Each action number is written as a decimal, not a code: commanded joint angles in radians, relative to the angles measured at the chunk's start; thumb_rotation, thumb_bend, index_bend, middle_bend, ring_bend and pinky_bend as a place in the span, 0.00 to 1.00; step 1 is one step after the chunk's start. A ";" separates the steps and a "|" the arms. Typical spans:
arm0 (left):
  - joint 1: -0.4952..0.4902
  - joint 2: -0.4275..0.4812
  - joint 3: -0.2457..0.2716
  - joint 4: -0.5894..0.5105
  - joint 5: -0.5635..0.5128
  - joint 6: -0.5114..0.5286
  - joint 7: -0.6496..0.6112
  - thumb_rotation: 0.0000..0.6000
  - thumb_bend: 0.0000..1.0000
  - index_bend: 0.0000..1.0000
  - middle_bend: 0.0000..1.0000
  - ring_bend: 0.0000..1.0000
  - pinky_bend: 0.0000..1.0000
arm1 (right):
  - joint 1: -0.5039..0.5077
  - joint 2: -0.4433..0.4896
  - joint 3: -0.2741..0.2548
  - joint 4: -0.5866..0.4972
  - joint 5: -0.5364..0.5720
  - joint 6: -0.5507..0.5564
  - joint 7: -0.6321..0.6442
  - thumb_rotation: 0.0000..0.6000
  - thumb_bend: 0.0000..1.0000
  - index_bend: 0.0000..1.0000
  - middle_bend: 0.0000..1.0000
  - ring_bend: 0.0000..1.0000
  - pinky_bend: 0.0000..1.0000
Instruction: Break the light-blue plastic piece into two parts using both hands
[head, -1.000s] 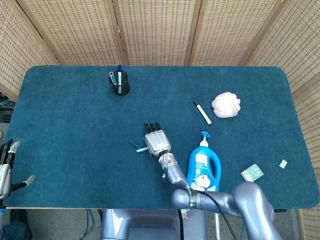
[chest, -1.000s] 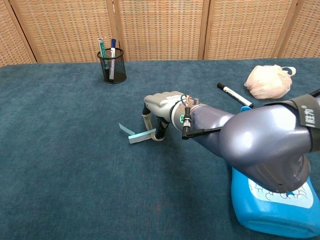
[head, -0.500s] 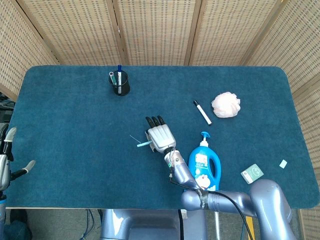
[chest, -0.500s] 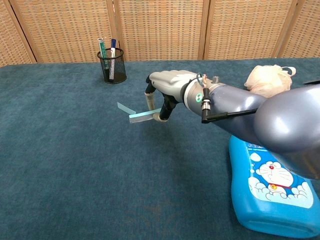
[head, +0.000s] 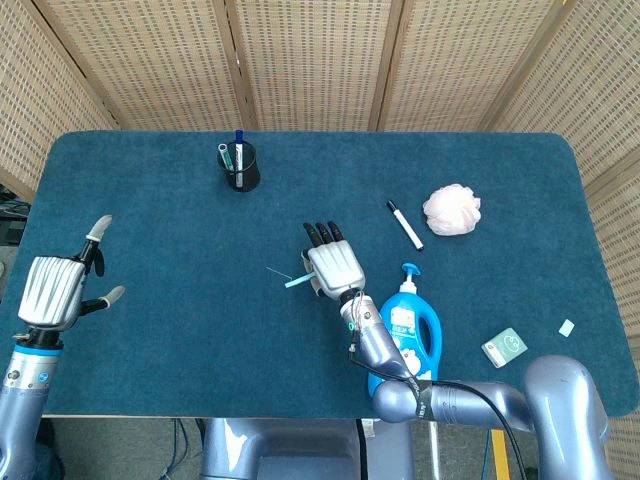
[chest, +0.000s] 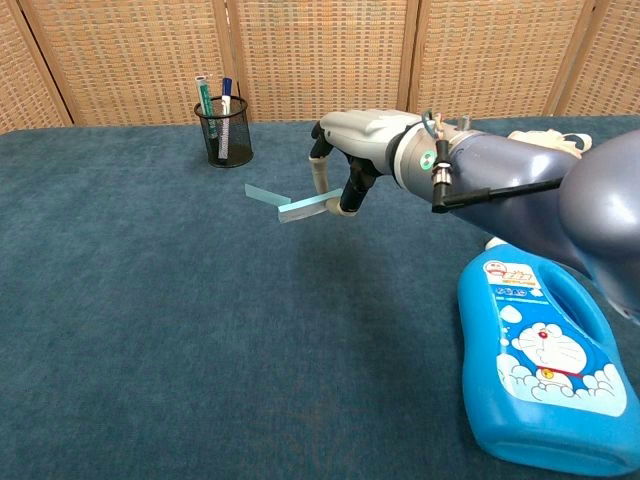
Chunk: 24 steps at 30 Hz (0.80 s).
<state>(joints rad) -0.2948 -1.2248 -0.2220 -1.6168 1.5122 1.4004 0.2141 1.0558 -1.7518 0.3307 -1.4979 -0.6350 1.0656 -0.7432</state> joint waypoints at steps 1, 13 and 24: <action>-0.046 -0.008 -0.015 -0.021 -0.017 -0.050 0.052 1.00 0.00 0.00 0.68 0.98 1.00 | 0.002 0.004 0.000 -0.001 0.013 0.001 -0.006 1.00 0.52 0.60 0.06 0.00 0.00; -0.223 -0.079 -0.033 -0.103 -0.172 -0.283 0.237 1.00 0.00 0.00 0.87 1.00 1.00 | 0.020 0.003 0.004 -0.017 0.048 0.015 -0.025 1.00 0.52 0.60 0.06 0.00 0.00; -0.346 -0.216 -0.040 -0.050 -0.322 -0.377 0.344 1.00 0.07 0.03 0.89 1.00 1.00 | 0.034 -0.010 0.005 -0.029 0.064 0.034 -0.038 1.00 0.52 0.60 0.06 0.00 0.00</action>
<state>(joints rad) -0.6162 -1.4136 -0.2604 -1.6870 1.2128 1.0415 0.5432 1.0895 -1.7615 0.3353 -1.5271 -0.5708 1.0994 -0.7808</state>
